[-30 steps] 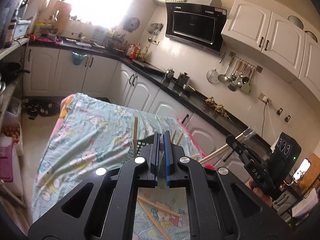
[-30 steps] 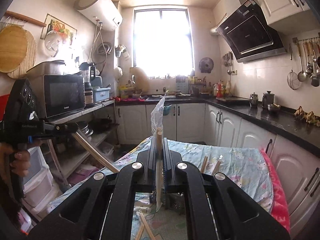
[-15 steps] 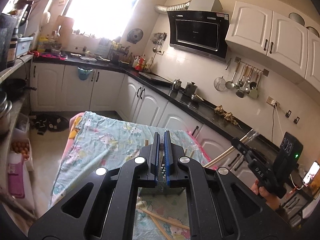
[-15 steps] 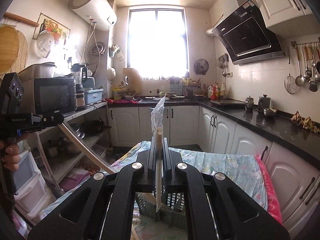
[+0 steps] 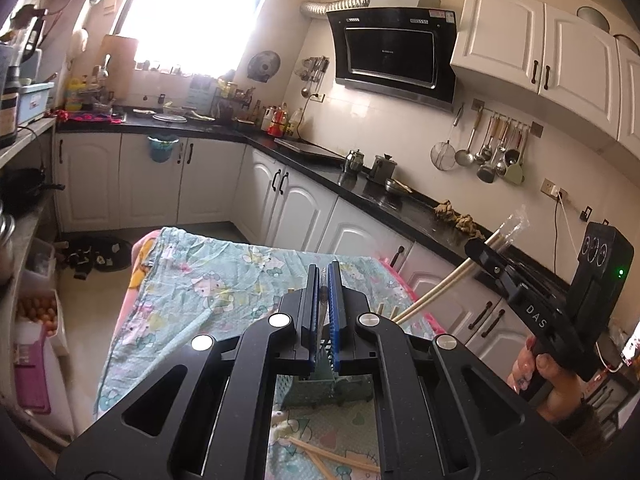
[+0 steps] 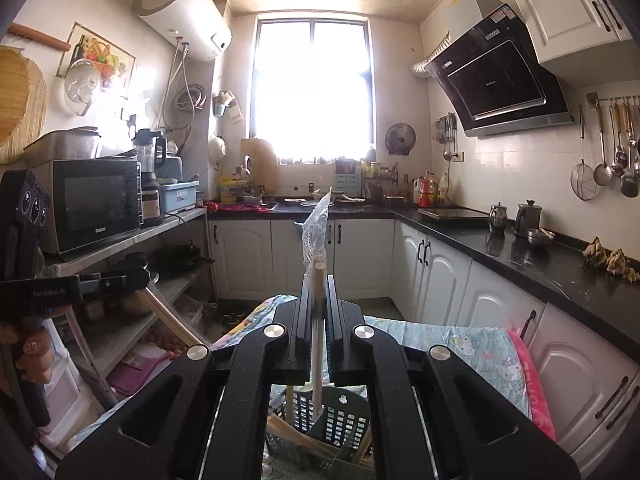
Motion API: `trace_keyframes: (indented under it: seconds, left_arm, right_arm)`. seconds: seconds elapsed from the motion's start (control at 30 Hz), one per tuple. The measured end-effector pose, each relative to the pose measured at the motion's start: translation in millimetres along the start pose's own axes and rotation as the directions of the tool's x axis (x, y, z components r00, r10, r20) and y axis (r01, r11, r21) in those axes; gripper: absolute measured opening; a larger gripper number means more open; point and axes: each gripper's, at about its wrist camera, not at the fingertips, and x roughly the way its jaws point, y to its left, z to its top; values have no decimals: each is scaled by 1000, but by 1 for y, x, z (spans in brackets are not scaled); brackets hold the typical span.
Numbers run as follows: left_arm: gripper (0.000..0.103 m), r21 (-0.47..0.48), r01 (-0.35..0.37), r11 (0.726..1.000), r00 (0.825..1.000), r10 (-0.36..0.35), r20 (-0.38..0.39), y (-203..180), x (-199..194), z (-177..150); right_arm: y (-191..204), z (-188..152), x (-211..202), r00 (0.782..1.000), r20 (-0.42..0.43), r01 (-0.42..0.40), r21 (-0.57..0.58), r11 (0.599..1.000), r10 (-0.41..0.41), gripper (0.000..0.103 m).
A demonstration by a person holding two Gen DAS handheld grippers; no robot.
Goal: Organize utensils
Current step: 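Lower the chopsticks into the caddy and open both tools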
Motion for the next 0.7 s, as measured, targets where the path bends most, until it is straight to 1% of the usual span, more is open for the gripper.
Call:
trace_keyframes:
  seconds: [0.17,0.4,0.6,0.7]
  left_arm:
    - [2,-1,-4,1000,1000,3,-29,1,19,-5]
    - [2,-26,-2,1000,998,1,-70,7,44,-23]
    - [2,-48,0,999,995,-5,-100,14,61,-39]
    - [2,-63,8,998,993,-15,-116,16,68,-46]
  right_arm:
    - [-5,-7,14,1000,-27,8,4,1000,-8,6]
    - [-11,-29,38,996,-86,26,23,999,-24,6]
    - [-13,-52,58,989,-147,36,21,999,-32,6]
    - [-12,-63,69,981,-187,48,29,998,-42,6]
